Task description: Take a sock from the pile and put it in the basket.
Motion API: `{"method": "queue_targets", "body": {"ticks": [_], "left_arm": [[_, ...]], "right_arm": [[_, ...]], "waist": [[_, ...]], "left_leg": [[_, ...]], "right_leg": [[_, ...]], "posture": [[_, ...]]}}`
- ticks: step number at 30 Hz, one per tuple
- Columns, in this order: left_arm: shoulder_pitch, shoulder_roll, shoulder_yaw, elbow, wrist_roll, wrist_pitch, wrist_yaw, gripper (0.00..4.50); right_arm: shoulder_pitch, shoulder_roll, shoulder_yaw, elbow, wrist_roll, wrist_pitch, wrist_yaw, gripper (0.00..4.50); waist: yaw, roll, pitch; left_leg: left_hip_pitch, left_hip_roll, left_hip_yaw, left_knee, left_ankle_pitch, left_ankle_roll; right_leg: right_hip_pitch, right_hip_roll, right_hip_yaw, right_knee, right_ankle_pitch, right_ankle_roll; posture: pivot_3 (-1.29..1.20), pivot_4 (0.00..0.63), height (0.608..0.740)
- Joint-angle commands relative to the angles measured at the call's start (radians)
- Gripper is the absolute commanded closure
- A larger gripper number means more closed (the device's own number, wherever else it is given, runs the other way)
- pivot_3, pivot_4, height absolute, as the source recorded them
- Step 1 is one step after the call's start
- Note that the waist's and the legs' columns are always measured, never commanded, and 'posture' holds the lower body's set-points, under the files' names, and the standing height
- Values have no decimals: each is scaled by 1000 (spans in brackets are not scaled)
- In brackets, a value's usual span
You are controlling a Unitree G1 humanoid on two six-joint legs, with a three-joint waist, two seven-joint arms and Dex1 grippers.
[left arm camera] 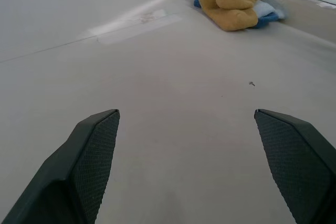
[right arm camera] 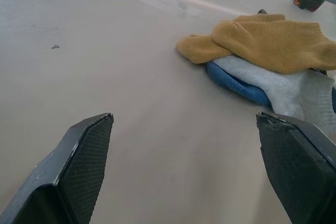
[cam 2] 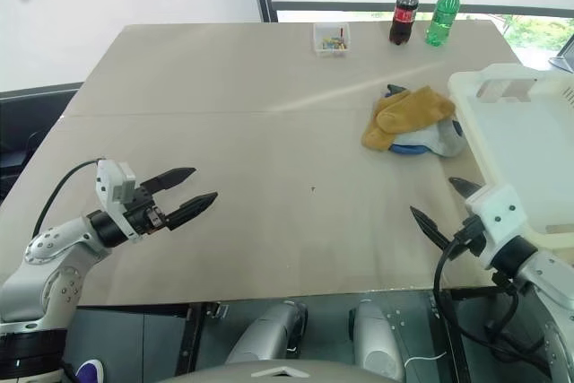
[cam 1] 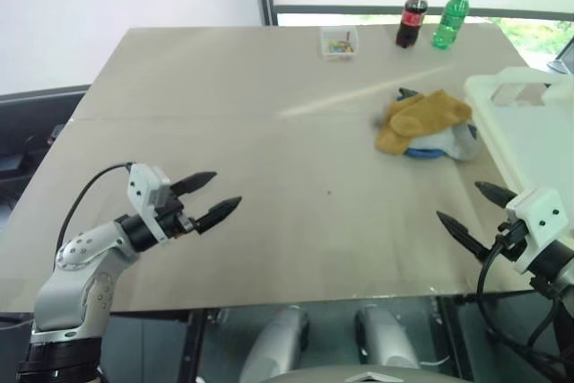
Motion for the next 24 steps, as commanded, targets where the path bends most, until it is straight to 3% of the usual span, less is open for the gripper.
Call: {"method": "queue_targets", "body": {"ticks": [1,7,11,16,22,24], "left_arm": [[-7,-1,13,-45,-28,13,9,146],[-38,-31,-9,-112,-60,59,56,146],[-67,-51,-41,-140,-65,57,53,146],[-99,-88,-89,-179,-76,63,61,146],[-126,-107,-117,-194,-93,63,59,146],[-128,-111,-120,-201,-93,65,71,0]], "right_arm": [[-14,3,-11,-51,13,9,-21,0],[-127,7,103,-59,-79,107,-150,0],[-300,31,245,21,-145,191,-217,0],[-654,147,416,359,-271,145,-283,0],[-916,225,485,775,-371,-13,-285,0],[-966,232,484,875,-386,-60,-280,537]], "waist": [[0,0,0],[0,0,0],[-4,0,0],[-10,0,0],[-6,0,1],[-6,0,1]], "left_leg": [[0,0,0,0,0,0],[0,0,0,0,0,0],[0,1,0,0,0,0],[0,2,2,0,1,1],[-2,2,1,-1,3,-2],[-2,1,1,-1,3,-3]], "right_leg": [[0,0,0,0,0,0],[0,0,0,0,0,0],[-1,1,0,0,1,-1],[-1,2,0,0,2,-3],[-3,5,-1,0,3,-4],[-4,5,-1,0,3,-4]], "posture": [[0,150,739],[0,150,739],[0,150,739],[0,150,739],[0,150,739],[0,150,739]]}}
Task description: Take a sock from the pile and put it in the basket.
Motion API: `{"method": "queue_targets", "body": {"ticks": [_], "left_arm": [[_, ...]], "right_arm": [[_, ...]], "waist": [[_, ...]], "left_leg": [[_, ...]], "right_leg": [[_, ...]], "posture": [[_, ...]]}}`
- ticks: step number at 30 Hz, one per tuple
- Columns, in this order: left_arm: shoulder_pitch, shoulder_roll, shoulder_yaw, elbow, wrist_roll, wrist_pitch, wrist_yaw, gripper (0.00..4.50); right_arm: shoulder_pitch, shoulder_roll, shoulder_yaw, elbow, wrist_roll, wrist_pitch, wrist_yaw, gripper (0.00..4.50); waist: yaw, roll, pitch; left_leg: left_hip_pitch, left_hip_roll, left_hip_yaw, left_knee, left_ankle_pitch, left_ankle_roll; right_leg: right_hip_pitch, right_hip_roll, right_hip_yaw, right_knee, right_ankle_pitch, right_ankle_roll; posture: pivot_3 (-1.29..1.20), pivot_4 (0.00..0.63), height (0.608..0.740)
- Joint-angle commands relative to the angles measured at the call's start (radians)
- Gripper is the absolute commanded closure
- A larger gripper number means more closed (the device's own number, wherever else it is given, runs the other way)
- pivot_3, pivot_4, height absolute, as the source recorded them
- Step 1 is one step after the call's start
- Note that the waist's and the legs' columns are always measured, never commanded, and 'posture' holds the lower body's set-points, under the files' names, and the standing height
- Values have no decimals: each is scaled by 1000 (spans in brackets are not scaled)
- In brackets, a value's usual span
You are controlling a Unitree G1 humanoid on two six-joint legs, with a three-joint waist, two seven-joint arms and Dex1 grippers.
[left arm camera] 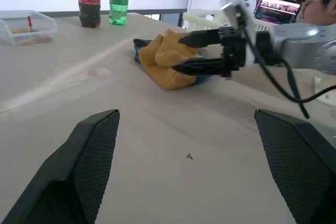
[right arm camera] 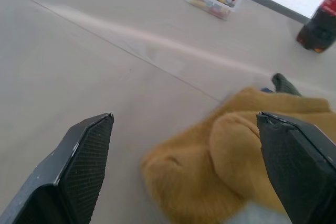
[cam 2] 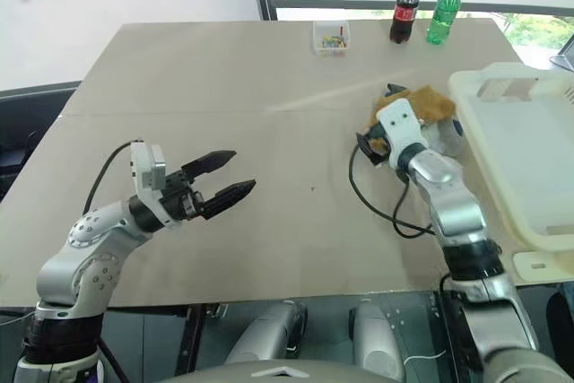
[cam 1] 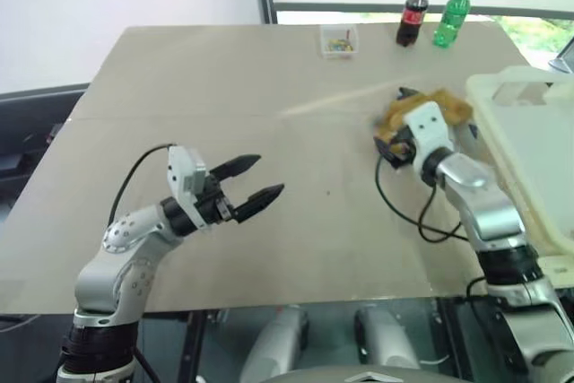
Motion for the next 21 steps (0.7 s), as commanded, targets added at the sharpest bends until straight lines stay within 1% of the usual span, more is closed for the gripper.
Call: {"method": "queue_targets", "body": {"ticks": [1,3,4,9,15,16,18,20,21], "left_arm": [[-7,-7,4,-50,-12,-6,22,0],[6,-10,5,-67,-13,-5,34,0],[13,-11,6,-75,-14,-4,40,0],[33,-10,13,-101,-20,3,61,0],[33,-8,15,-106,-21,7,72,0],[33,-8,17,-107,-21,8,73,0],[36,-7,19,-112,-25,10,76,0],[41,-7,20,-119,-28,12,78,0],[42,-8,19,-121,-28,12,79,0]], "right_arm": [[-71,-4,-12,130,-37,-95,1,845],[-94,-5,-16,182,-49,-123,1,1612],[-103,-5,-19,204,-54,-136,0,1887],[-128,-8,-28,270,-76,-169,-5,1887],[-122,-4,-30,279,-93,-183,-6,1887],[-121,-3,-33,276,-95,-185,-12,2467],[-118,-4,-34,268,-99,-196,-15,3251],[-112,-5,-39,253,-100,-202,-13,4235],[-110,-6,-42,245,-98,-200,-11,4448]], "waist": [[0,0,0],[-3,0,0],[-3,0,0],[-6,0,0],[-6,0,0],[-6,0,0],[-6,0,0],[-6,0,0],[-6,0,0]], "left_leg": [[0,0,0,0,0,0],[0,0,0,-1,0,0],[0,0,0,-1,0,0],[0,0,0,-1,0,0],[0,0,0,-1,0,0],[0,0,0,-1,0,0],[0,0,0,-1,0,0],[0,0,0,-1,0,0],[0,0,0,-1,0,0]], "right_leg": [[0,0,0,0,0,0],[0,0,0,-1,0,0],[-1,0,0,-1,0,0],[-1,0,1,0,0,0],[-1,1,1,0,0,0],[-1,1,1,0,0,0],[-1,1,1,0,0,0],[-1,1,1,0,0,0],[-1,1,1,0,0,0]], "posture": [[0,150,739],[0,150,739],[0,150,739],[0,150,739],[0,150,739],[0,150,739],[0,150,739],[0,150,739],[0,150,739]]}}
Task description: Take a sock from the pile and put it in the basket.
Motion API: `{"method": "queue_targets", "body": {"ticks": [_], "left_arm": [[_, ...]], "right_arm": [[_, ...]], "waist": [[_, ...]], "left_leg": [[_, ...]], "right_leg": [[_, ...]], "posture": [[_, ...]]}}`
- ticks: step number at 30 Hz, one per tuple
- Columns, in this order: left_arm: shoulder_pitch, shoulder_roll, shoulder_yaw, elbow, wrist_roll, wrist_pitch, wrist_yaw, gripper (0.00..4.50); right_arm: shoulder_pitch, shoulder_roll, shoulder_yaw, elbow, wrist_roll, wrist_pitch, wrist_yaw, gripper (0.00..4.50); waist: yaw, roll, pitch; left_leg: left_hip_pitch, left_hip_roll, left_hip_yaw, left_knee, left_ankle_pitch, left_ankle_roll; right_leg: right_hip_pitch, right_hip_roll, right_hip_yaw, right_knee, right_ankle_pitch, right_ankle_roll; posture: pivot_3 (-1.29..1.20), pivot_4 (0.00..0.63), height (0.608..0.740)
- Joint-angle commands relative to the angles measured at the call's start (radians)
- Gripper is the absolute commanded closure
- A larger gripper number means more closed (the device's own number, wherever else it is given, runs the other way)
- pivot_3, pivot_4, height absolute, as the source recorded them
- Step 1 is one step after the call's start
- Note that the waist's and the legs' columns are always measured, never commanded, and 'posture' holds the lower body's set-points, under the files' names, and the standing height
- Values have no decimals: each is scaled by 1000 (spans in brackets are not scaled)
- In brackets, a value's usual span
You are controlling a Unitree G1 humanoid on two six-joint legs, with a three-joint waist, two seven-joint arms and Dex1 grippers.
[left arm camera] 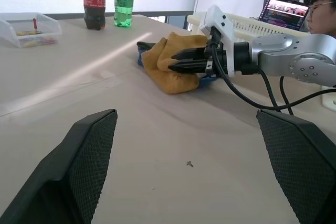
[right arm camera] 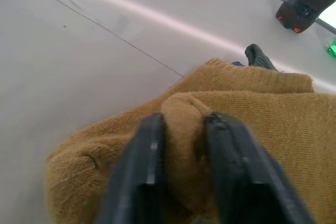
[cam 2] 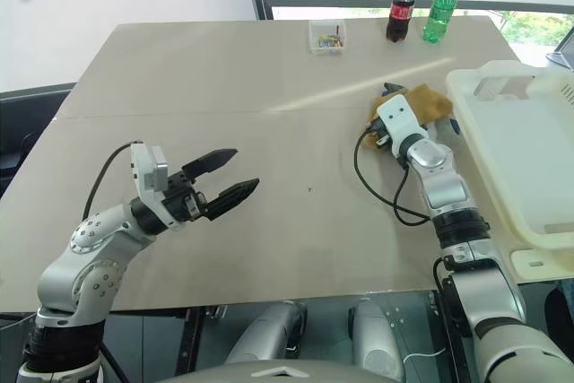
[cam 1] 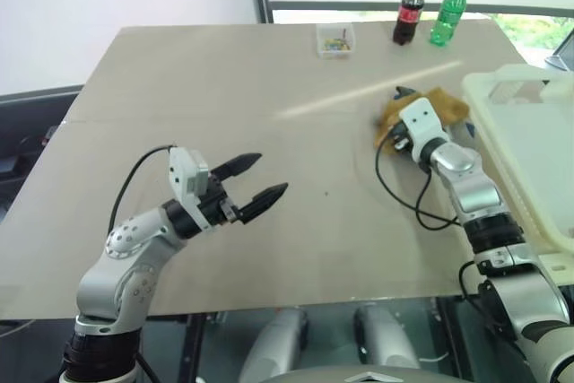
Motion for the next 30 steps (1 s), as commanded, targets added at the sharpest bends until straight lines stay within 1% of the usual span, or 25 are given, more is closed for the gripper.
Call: {"method": "queue_targets", "body": {"ticks": [1,6,8,10,14,16,19,24,26,30], "left_arm": [[6,3,19,-47,-22,-5,5,0],[-3,0,11,-35,-24,-3,11,0],[-9,-1,8,-30,-25,-1,14,0],[-15,-1,6,-23,-25,1,16,0],[-22,-2,6,-7,-25,4,15,0],[-23,-2,3,-5,-24,5,14,0],[-21,-2,0,-7,-28,9,12,0],[-5,1,9,-11,-36,13,5,0],[1,1,16,-10,-45,21,5,0],[19,8,27,-15,-86,50,-9,0]], "right_arm": [[-6,-5,-35,-55,5,-19,-5,4448],[5,-5,-53,-115,23,18,13,4448],[14,3,-66,-171,60,68,36,4448],[34,11,-67,-260,120,148,94,4448],[136,-4,26,-494,199,337,232,4448],[178,9,62,-561,213,399,240,4448],[222,29,128,-589,187,416,231,4448],[230,55,170,-583,192,467,237,4448],[226,62,186,-590,209,485,264,4448],[188,129,187,-573,282,544,307,4448]], "waist": [[1,0,0],[0,0,0],[1,0,0],[2,0,0],[1,0,0],[1,0,0],[1,0,0],[2,0,0],[2,0,0],[-1,0,0]], "left_leg": [[0,0,0,0,0,0],[0,0,0,0,0,0],[0,0,0,0,0,0],[0,0,0,0,0,0],[0,0,-1,0,-2,3],[0,1,0,0,-2,3],[0,1,0,0,-2,3],[0,1,0,0,-2,3],[0,1,-1,0,-2,3],[1,2,0,0,-3,3]], "right_leg": [[0,0,0,0,0,0],[0,0,0,0,0,0],[0,0,0,0,0,0],[0,0,0,0,0,0],[0,0,0,0,0,0],[0,-1,0,0,0,0],[0,-1,0,0,0,0],[0,0,0,0,0,0],[0,0,0,0,0,0],[0,0,0,0,0,-1]], "posture": [[0,150,739],[0,150,739],[0,150,739],[0,150,739],[0,150,739],[0,150,739],[0,150,739],[0,150,739],[0,150,739],[0,150,739]]}}
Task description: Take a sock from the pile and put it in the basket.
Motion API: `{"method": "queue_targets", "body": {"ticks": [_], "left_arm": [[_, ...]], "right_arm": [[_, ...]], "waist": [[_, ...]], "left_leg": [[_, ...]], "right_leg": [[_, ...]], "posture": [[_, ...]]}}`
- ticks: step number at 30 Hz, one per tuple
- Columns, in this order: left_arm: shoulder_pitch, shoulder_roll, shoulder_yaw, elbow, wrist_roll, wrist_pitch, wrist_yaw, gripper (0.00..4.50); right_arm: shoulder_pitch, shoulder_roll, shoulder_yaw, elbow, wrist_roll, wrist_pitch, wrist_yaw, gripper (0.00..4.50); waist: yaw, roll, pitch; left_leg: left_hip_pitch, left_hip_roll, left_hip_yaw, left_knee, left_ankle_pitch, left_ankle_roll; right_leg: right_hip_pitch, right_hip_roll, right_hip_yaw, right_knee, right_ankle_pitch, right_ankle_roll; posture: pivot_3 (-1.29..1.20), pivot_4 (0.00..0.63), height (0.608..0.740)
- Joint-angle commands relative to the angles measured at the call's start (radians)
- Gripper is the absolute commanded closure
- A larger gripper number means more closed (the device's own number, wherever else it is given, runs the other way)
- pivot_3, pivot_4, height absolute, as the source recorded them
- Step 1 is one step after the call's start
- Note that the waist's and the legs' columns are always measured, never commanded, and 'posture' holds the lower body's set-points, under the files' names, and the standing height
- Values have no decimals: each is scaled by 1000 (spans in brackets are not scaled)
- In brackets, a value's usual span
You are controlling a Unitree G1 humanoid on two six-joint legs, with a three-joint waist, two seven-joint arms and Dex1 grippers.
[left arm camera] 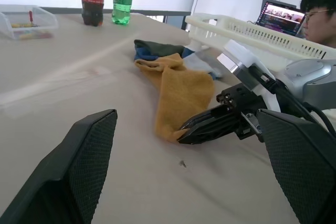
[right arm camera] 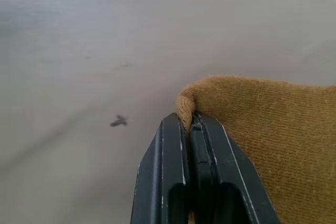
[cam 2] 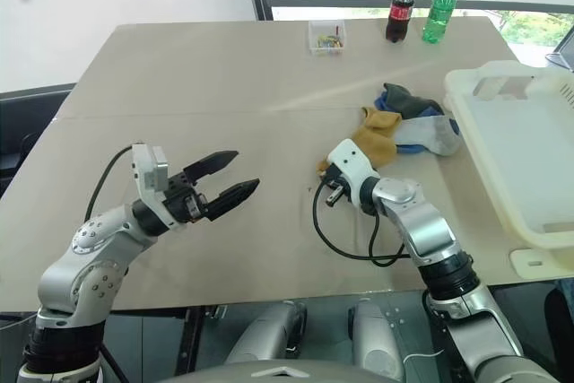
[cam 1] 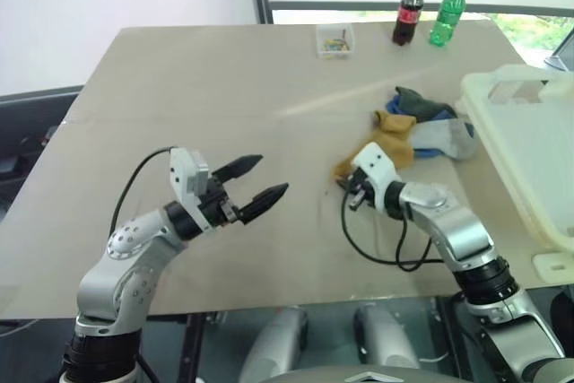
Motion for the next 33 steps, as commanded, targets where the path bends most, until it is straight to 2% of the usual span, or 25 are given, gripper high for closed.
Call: {"method": "queue_targets", "body": {"ticks": [1,6,9,12,15,19,22,27,33], "left_arm": [[21,16,34,-26,-54,14,-29,0],[113,80,115,-11,-118,9,-147,0],[149,128,171,16,-149,21,-210,0],[164,151,195,36,-147,22,-234,0],[182,160,214,52,-128,10,-245,0],[185,134,196,51,-98,-5,-213,0],[190,110,167,51,-54,-35,-198,0],[186,57,122,47,-15,-70,-179,0],[165,28,97,60,15,-95,-156,0]], "right_arm": [[-51,55,14,1,65,37,50,4448],[-172,172,34,200,61,-4,60,4448],[-241,289,36,275,95,24,60,4448],[-261,345,54,306,99,30,71,4448],[-257,329,116,312,79,7,129,4448],[-239,293,88,248,73,0,101,3188],[-244,248,35,167,109,42,108,2404],[-287,194,-48,122,128,47,86,2404],[-385,219,-118,364,66,-87,-20,2404]], "waist": [[0,0,0],[-18,0,0],[-22,0,0],[-25,1,1],[-18,1,1],[-19,1,1],[-21,2,1],[-23,3,1],[-23,3,1]], "left_leg": [[0,1,0,0,0,0],[1,3,0,0,-1,-1],[1,3,0,0,-1,-1],[0,4,0,0,-1,-2],[0,4,0,0,-1,-3],[0,3,0,0,-2,-3],[0,4,0,0,-2,-3],[0,4,0,0,-2,-3],[1,5,0,0,-2,-3]], "right_leg": [[0,0,0,0,0,0],[0,2,0,0,1,-2],[-2,5,0,0,1,-2],[-2,7,0,0,2,-3],[-2,7,0,-1,2,-3],[-2,7,0,0,2,-3],[-3,7,0,0,2,-3],[-2,6,0,0,2,-3],[-3,6,0,0,2,-4]], "posture": [[0,150,739],[0,150,739],[0,150,739],[0,150,739],[0,150,739],[0,150,739],[0,150,739],[0,150,739],[0,150,739]]}}
